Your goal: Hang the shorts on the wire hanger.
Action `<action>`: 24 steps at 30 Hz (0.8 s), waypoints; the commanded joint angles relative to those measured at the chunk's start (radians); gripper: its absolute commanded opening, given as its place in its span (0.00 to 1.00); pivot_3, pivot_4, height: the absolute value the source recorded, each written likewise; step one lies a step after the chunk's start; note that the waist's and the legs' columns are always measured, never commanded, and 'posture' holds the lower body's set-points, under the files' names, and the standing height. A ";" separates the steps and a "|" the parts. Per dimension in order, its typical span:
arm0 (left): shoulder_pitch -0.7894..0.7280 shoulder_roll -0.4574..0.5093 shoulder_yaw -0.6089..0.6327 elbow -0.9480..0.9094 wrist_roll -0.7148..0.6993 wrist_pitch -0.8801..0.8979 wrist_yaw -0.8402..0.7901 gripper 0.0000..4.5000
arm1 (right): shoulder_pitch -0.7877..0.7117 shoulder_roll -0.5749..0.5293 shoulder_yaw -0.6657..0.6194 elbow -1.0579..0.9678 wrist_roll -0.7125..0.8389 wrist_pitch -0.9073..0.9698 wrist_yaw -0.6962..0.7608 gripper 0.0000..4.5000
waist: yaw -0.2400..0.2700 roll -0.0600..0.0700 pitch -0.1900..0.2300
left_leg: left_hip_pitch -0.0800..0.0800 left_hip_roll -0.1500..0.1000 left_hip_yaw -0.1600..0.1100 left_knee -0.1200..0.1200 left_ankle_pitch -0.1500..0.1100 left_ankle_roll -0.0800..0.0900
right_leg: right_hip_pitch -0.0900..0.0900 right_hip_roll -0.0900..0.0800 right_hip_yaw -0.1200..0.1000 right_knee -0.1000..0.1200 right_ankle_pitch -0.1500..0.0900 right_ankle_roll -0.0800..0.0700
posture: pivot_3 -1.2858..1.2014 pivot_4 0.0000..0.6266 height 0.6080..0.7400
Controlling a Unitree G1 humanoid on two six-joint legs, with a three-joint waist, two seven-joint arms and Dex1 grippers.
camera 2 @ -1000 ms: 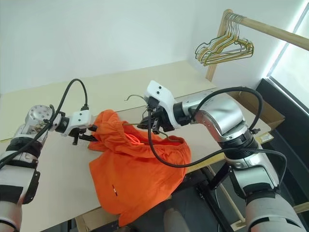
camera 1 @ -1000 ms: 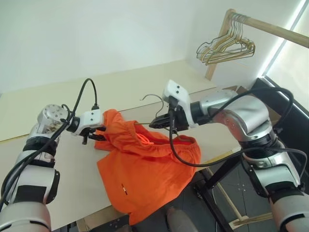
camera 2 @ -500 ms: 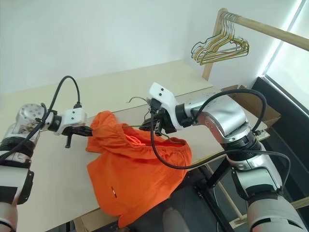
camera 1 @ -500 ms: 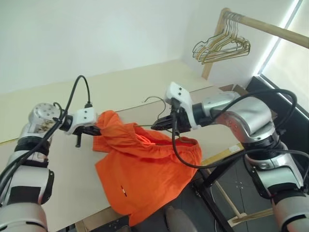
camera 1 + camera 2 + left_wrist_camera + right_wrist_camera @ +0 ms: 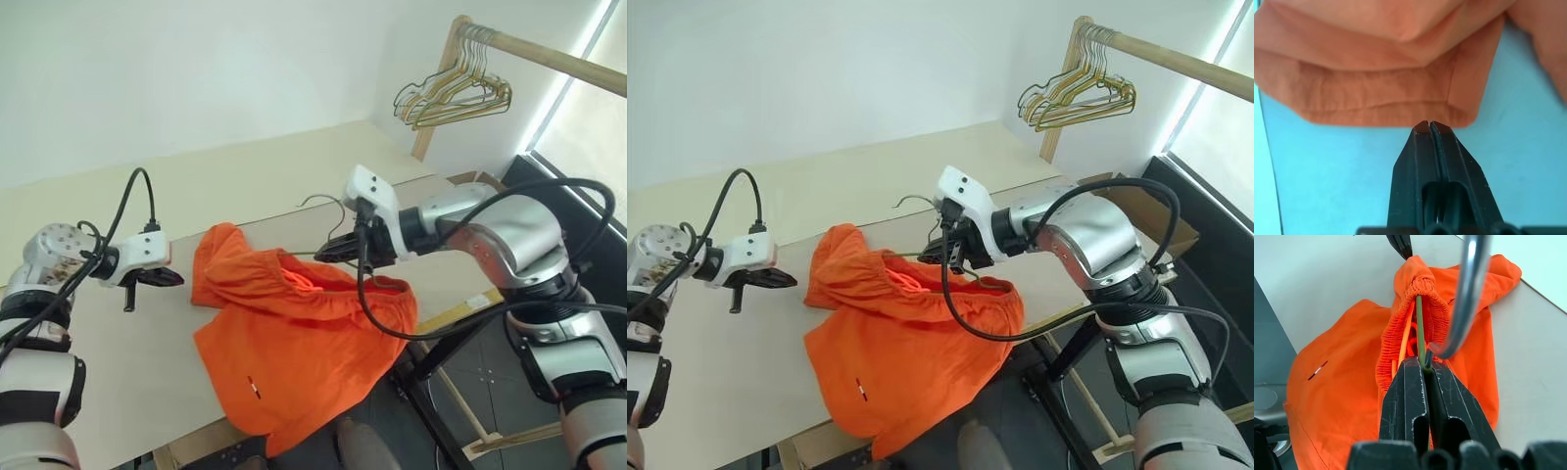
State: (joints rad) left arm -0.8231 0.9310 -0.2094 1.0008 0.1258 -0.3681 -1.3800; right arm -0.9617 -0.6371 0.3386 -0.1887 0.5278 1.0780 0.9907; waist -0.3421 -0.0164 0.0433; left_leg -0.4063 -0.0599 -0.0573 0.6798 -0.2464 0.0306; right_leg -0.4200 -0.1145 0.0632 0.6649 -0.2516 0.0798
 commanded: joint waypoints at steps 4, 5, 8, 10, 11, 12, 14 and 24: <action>-0.017 -0.026 0.085 -0.086 -0.128 0.055 -0.102 0.01 | -0.007 -0.012 -0.025 -0.031 -0.010 -0.039 0.019 0.00 | 0.002 0.000 0.000 | 0.000 0.000 0.000 0.000 0.000 0.000 | 0.000 0.000 0.000 0.000 0.000 0.000 | 0.42 0.00 1.00; -0.026 -0.033 0.095 -0.126 -0.165 0.109 -0.155 0.05 | -0.009 -0.010 -0.023 -0.029 -0.012 -0.041 0.019 0.00 | 0.003 0.000 0.000 | 0.000 0.000 0.000 0.000 0.000 0.000 | 0.000 0.000 0.000 0.000 0.000 0.000 | 0.42 0.00 1.00; -0.034 -0.025 0.062 -0.230 -0.252 0.216 -0.232 0.21 | -0.014 -0.004 -0.018 -0.022 -0.019 -0.046 0.023 0.00 | 0.002 -0.001 0.000 | -0.001 0.000 0.000 0.000 0.000 0.000 | -0.001 0.000 0.000 0.000 0.000 0.000 | 0.42 0.00 1.00; -0.034 -0.032 0.048 -0.273 -0.276 0.228 -0.234 0.33 | -0.015 -0.001 -0.017 -0.018 -0.022 -0.049 0.024 0.00 | 0.001 -0.001 0.000 | -0.001 0.000 0.000 0.000 0.000 0.000 | -0.001 0.000 0.000 0.000 0.000 0.000 | 0.42 0.00 1.00; -0.035 -0.049 0.053 -0.289 -0.280 0.234 -0.234 0.41 | -0.016 0.001 -0.017 -0.018 -0.022 -0.049 0.024 0.00 | 0.000 -0.001 0.000 | -0.001 0.000 0.000 0.000 0.000 0.000 | -0.001 0.000 0.000 0.000 0.000 0.000 | 0.42 0.00 1.00; -0.032 -0.064 0.048 -0.310 -0.287 0.238 -0.234 0.47 | -0.016 0.004 -0.017 -0.019 -0.022 -0.048 0.022 0.00 | 0.001 -0.001 0.000 | -0.001 0.000 0.000 0.000 0.000 0.000 | 0.000 0.000 0.000 0.000 0.000 0.000 | 0.42 0.00 1.00; -0.025 -0.080 0.013 -0.333 -0.267 0.208 -0.234 0.61 | -0.019 0.011 -0.016 -0.018 -0.023 -0.048 0.021 0.00 | 0.002 -0.001 -0.001 | 0.000 0.000 0.000 0.000 0.000 0.000 | 0.001 0.000 0.000 0.000 0.000 0.000 | 0.42 0.00 1.00; -0.104 -0.146 -0.053 -0.134 -0.045 0.006 -0.096 0.48 | -0.026 0.023 -0.029 -0.018 -0.030 -0.042 0.019 0.00 | -0.002 -0.001 -0.001 | 0.000 0.000 0.000 0.000 0.000 0.000 | 0.000 0.000 0.000 0.000 0.000 0.000 | 0.41 0.00 1.00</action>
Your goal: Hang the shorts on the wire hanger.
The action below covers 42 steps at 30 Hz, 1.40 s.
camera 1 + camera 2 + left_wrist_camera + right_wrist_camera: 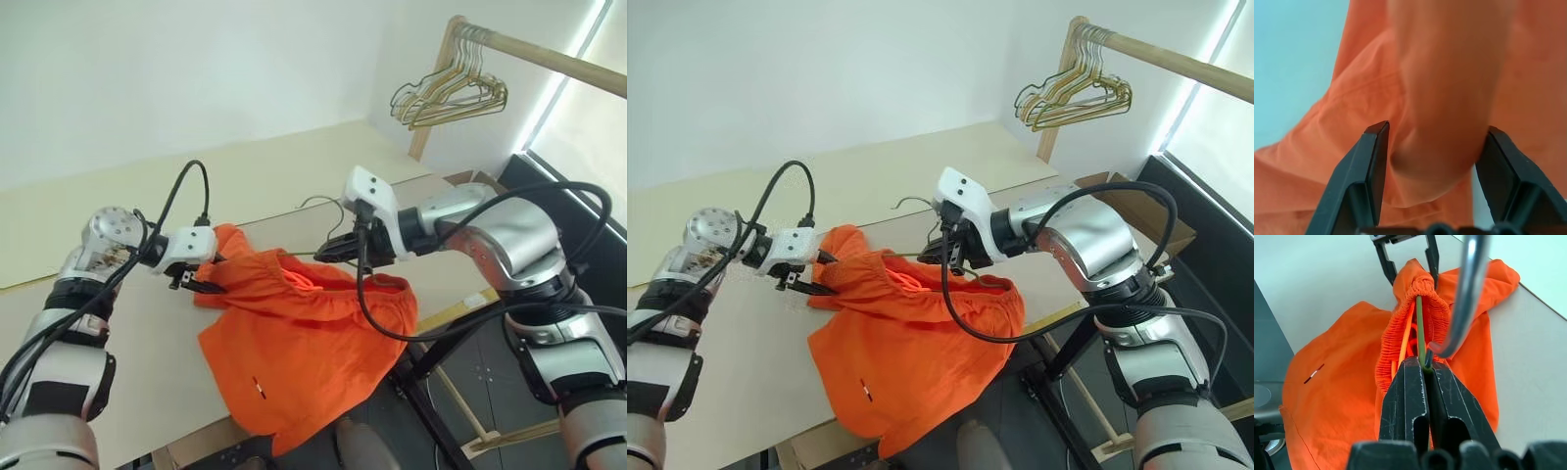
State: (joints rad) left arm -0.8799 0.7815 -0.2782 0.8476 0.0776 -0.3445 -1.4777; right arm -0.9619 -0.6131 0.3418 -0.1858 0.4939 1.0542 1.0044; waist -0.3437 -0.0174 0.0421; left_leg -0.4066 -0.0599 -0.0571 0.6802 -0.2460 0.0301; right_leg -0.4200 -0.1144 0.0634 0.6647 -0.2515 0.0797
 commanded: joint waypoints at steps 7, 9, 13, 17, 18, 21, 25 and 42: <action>-0.061 0.013 0.032 0.069 0.004 -0.057 0.003 0.02 | -0.020 -0.004 -0.037 -0.023 0.007 -0.013 0.002 0.00 | -0.001 0.000 0.000 | 0.000 0.000 0.000 0.000 0.000 0.000 | 0.000 0.000 0.000 0.000 0.000 0.000 | 0.41 0.00 1.00; -0.061 0.016 0.037 0.079 0.001 -0.057 0.004 0.01 | -0.018 -0.006 -0.037 -0.024 0.008 -0.012 0.003 0.00 | 0.000 0.000 0.000 | 0.000 0.000 0.000 0.000 0.000 0.000 | 0.000 0.000 0.000 0.000 0.000 0.000 | 0.41 0.00 1.00; -0.049 0.024 0.069 0.086 -0.009 -0.045 0.047 0.01 | -0.010 -0.016 -0.038 -0.031 0.009 -0.010 0.005 0.00 | 0.000 0.000 0.000 | 0.000 0.000 0.000 0.000 0.000 0.000 | 0.000 0.000 0.000 0.000 0.000 0.000 | 0.41 0.00 1.00; -0.030 0.028 0.125 0.075 -0.045 0.017 0.086 0.01 | 0.004 -0.036 -0.033 -0.042 0.005 -0.013 0.011 0.00 | 0.000 0.000 0.000 | 0.000 0.000 0.000 0.000 0.000 0.000 | 0.000 0.000 0.000 0.000 0.000 0.000 | 0.41 0.00 1.00; -0.027 0.033 0.137 0.073 -0.052 0.029 0.089 0.01 | 0.007 -0.043 -0.029 -0.045 0.001 -0.018 0.014 0.00 | 0.000 0.000 0.000 | 0.000 0.000 0.000 0.000 0.000 0.000 | 0.000 0.000 0.000 0.000 0.000 0.000 | 0.41 0.00 1.00; -0.017 0.058 0.157 0.069 -0.056 0.046 0.098 0.01 | 0.016 -0.059 -0.019 -0.050 -0.006 -0.029 0.022 0.00 | -0.001 0.000 0.000 | 0.000 0.000 0.000 0.000 0.000 0.000 | 0.000 0.000 0.000 0.000 0.000 0.000 | 0.42 0.00 1.00; 0.000 0.074 0.168 0.057 -0.054 0.053 0.106 0.01 | 0.018 -0.067 -0.011 -0.050 -0.015 -0.039 0.032 0.00 | 0.000 0.000 0.000 | 0.000 0.000 0.000 0.000 0.000 0.000 | 0.000 0.000 0.000 0.000 0.000 0.000 | 0.42 0.00 1.00; 0.044 0.093 0.169 -0.135 -0.145 0.181 -0.106 0.41 | -0.009 -0.034 0.002 -0.031 -0.054 -0.047 0.029 0.00 | -0.002 0.000 0.000 | 0.000 0.000 0.000 0.000 0.000 0.000 | 0.000 0.000 0.000 0.000 0.000 0.000 | 0.41 0.00 1.00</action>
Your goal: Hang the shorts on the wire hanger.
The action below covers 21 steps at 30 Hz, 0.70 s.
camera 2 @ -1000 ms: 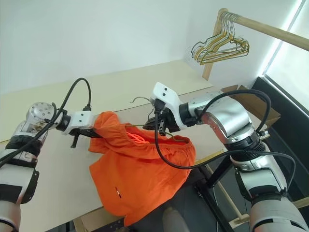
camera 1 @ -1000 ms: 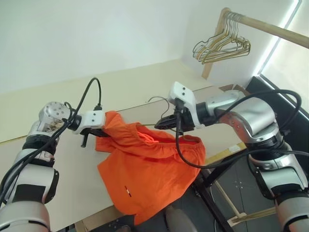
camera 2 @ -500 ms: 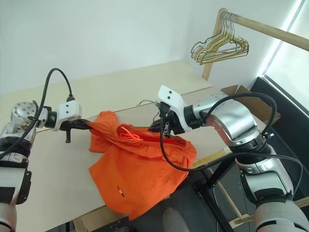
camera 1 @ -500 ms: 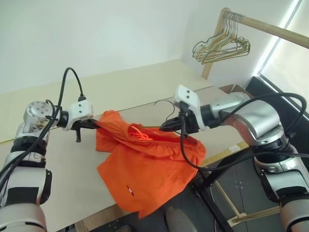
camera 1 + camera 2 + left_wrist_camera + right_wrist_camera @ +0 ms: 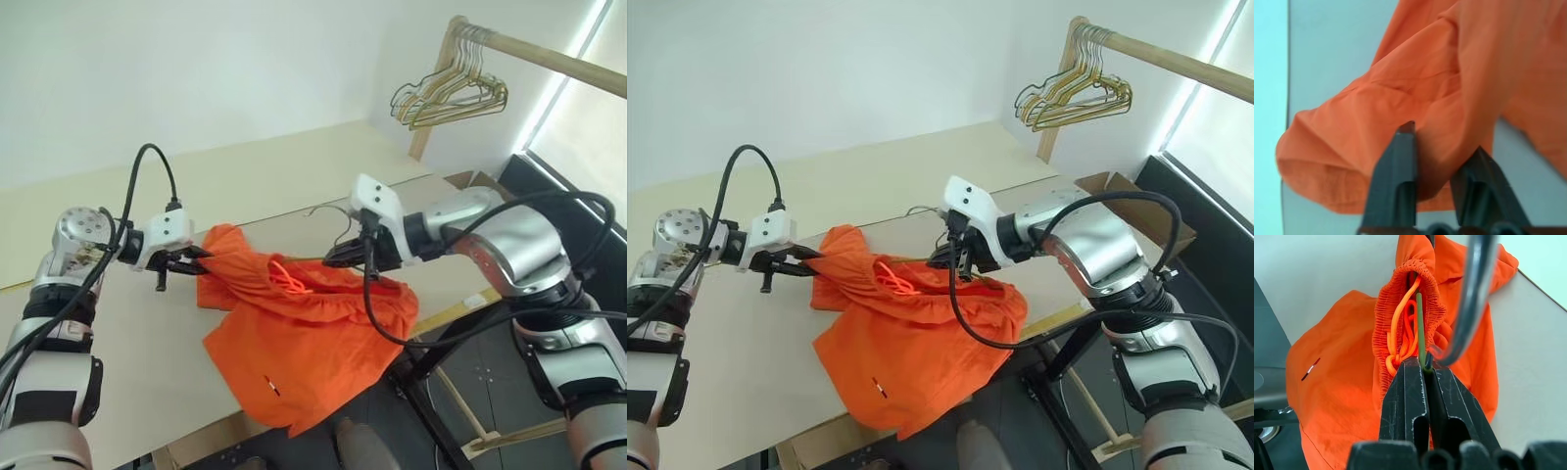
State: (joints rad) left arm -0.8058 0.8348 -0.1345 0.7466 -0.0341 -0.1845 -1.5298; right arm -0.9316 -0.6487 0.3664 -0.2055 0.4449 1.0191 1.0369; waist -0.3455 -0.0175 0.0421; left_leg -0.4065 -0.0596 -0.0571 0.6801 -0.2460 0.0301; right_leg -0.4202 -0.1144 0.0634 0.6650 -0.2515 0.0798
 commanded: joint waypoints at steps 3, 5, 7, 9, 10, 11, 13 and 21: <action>-0.046 0.098 -0.046 -0.121 -0.155 0.086 -0.085 0.64 | -0.046 -0.003 -0.021 -0.006 -0.011 -0.011 0.000 0.00 | -0.001 0.000 0.000 | 0.000 0.000 0.000 0.000 0.000 0.000 | 0.000 0.000 0.000 0.000 0.000 0.000 | 0.41 0.00 1.00; -0.053 0.111 -0.091 -0.210 -0.253 0.142 -0.085 0.77 | -0.053 -0.004 -0.018 0.002 -0.016 -0.012 0.005 0.00 | 0.002 0.000 0.000 | 0.000 0.000 0.000 0.000 0.000 0.000 | 0.000 0.000 0.000 0.000 0.000 0.000 | 0.41 0.00 1.00; -0.057 0.085 -0.116 -0.278 -0.300 0.170 -0.085 0.93 | -0.065 0.000 -0.013 0.014 -0.022 -0.017 0.012 0.00 | 0.011 0.000 0.000 | 0.000 0.000 0.000 0.000 0.000 0.000 | 0.000 0.000 0.000 0.000 0.000 0.000 | 0.41 0.00 1.00; -0.058 0.051 -0.142 -0.319 -0.299 0.165 -0.085 0.98 | -0.078 0.005 -0.006 0.029 -0.028 -0.023 0.016 0.00 | 0.019 0.001 -0.001 | 0.001 0.000 0.000 0.000 0.000 0.000 | 0.001 0.000 0.000 0.000 0.000 0.000 | 0.41 0.00 1.00; -0.062 0.023 -0.149 -0.318 -0.264 0.146 -0.085 0.98 | -0.086 0.008 -0.003 0.035 -0.030 -0.027 0.019 0.00 | 0.022 0.001 -0.002 | 0.001 0.000 0.000 0.000 0.000 0.000 | 0.002 0.000 0.000 0.000 0.000 0.000 | 0.42 0.00 1.00; -0.065 0.006 -0.153 -0.314 -0.239 0.133 -0.085 0.98 | -0.090 0.010 -0.002 0.040 -0.033 -0.030 0.022 0.00 | 0.024 0.001 -0.002 | 0.002 0.000 0.000 0.000 0.000 0.000 | 0.002 0.000 0.000 0.000 0.000 0.000 | 0.42 0.00 1.00; -0.083 -0.047 -0.181 -0.264 -0.157 0.079 -0.057 0.98 | -0.106 0.018 0.002 0.050 -0.039 -0.037 0.028 0.00 | 0.024 0.001 -0.002 | 0.001 0.000 0.000 0.000 0.000 0.000 | 0.002 0.000 0.000 0.000 0.000 0.000 | 0.41 0.00 1.00; -0.165 -0.166 -0.221 -0.046 0.044 -0.070 0.064 0.78 | -0.143 0.039 -0.013 0.074 -0.046 -0.037 0.034 0.00 | 0.000 0.000 -0.002 | 0.000 0.000 0.000 0.000 0.000 0.000 | 0.001 0.000 0.000 -0.001 0.000 0.000 | 0.40 0.00 1.00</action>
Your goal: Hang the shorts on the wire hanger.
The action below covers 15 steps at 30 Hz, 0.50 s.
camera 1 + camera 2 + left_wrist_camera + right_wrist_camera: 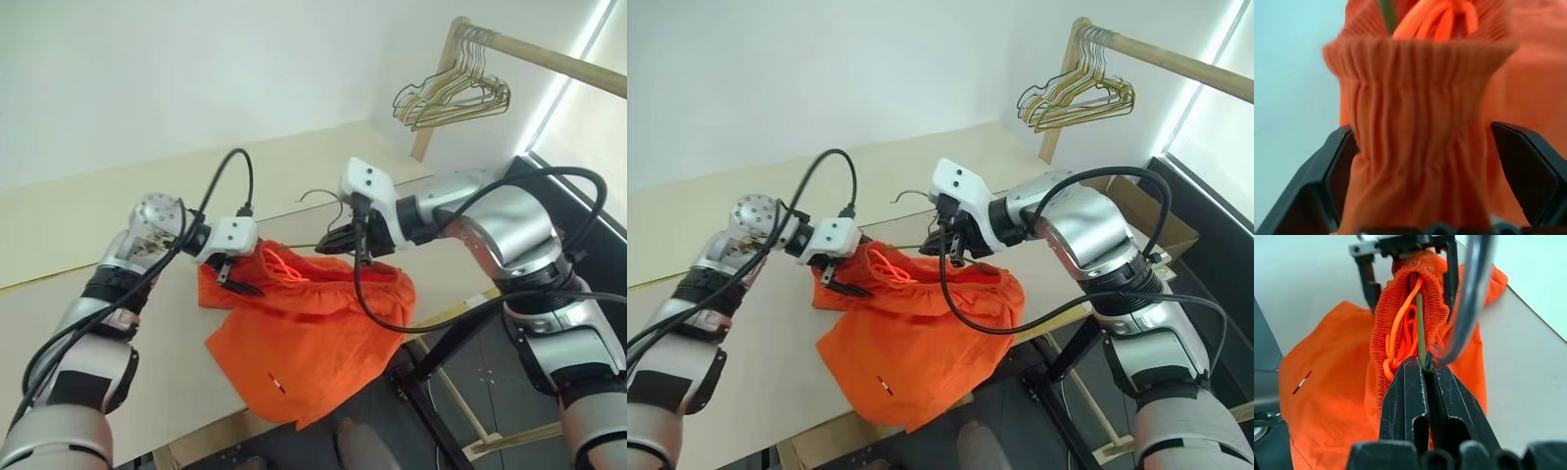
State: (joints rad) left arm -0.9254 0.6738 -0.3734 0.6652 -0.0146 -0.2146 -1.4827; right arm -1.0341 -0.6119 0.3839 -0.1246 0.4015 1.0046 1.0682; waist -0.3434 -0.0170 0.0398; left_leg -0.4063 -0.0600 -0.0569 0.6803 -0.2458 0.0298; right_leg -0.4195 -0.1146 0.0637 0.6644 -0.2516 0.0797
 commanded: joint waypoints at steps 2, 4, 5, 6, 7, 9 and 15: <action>-0.053 -0.014 0.026 0.058 0.034 -0.057 0.015 0.63 | -0.045 0.004 -0.039 -0.004 -0.002 -0.019 0.000 0.00 | -0.007 0.000 0.000 | 0.000 0.000 0.000 0.000 0.000 0.000 | -0.001 0.000 0.000 0.000 0.000 0.000 | 0.40 0.00 1.00; -0.060 -0.022 0.037 0.074 0.034 -0.060 0.020 0.49 | -0.047 0.004 -0.050 0.000 0.001 -0.018 -0.002 0.00 | -0.010 0.000 0.000 | 0.000 0.000 0.000 0.000 0.000 0.000 | 0.000 0.000 0.000 0.000 0.000 0.000 | 0.40 0.00 1.00; -0.063 -0.025 0.043 0.080 0.030 -0.057 0.023 0.43 | -0.048 0.003 -0.055 0.001 0.002 -0.017 -0.004 0.00 | -0.011 0.000 0.000 | 0.000 0.000 0.000 0.000 0.000 0.000 | 0.000 0.000 0.000 0.000 0.000 0.000 | 0.40 0.00 1.00; -0.066 -0.028 0.049 0.085 0.026 -0.051 0.022 0.37 | -0.048 0.003 -0.060 0.001 0.004 -0.015 -0.006 0.00 | -0.013 0.000 0.000 | 0.000 0.000 0.000 0.000 0.000 0.000 | 0.000 0.000 0.000 0.000 0.000 0.000 | 0.40 0.00 1.00; -0.067 -0.030 0.054 0.087 0.021 -0.051 0.016 0.29 | -0.046 0.004 -0.065 0.000 0.006 -0.014 -0.008 0.00 | -0.015 0.000 0.000 | 0.000 0.000 0.000 0.000 0.000 0.000 | 0.000 0.000 0.000 0.000 0.000 0.000 | 0.40 0.00 1.00; -0.067 -0.032 0.062 0.084 0.018 -0.047 0.006 0.15 | -0.035 0.002 -0.070 -0.008 0.007 -0.030 -0.007 0.00 | -0.018 0.000 0.000 | 0.000 0.000 0.000 0.000 0.000 0.000 | 0.000 0.000 0.000 0.000 0.000 0.000 | 0.40 0.00 1.00; -0.057 -0.022 0.092 0.064 -0.006 0.003 -0.030 0.00 | -0.010 -0.016 -0.072 -0.029 -0.015 -0.024 -0.043 0.35 | -0.028 0.000 0.000 | 0.000 0.000 0.000 0.000 0.000 0.000 | 0.000 0.000 0.000 0.000 0.000 0.000 | 0.40 0.00 1.00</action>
State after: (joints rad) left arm -0.9611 0.6403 -0.3274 0.7568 0.0098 -0.2273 -1.5030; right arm -1.0388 -0.6145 0.3591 -0.1259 0.3932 0.9951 1.0354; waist -0.3711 -0.0170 0.0398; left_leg -0.4064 -0.0599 -0.0569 0.6802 -0.2458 0.0299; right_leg -0.4195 -0.1147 0.0639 0.6647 -0.2516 0.0798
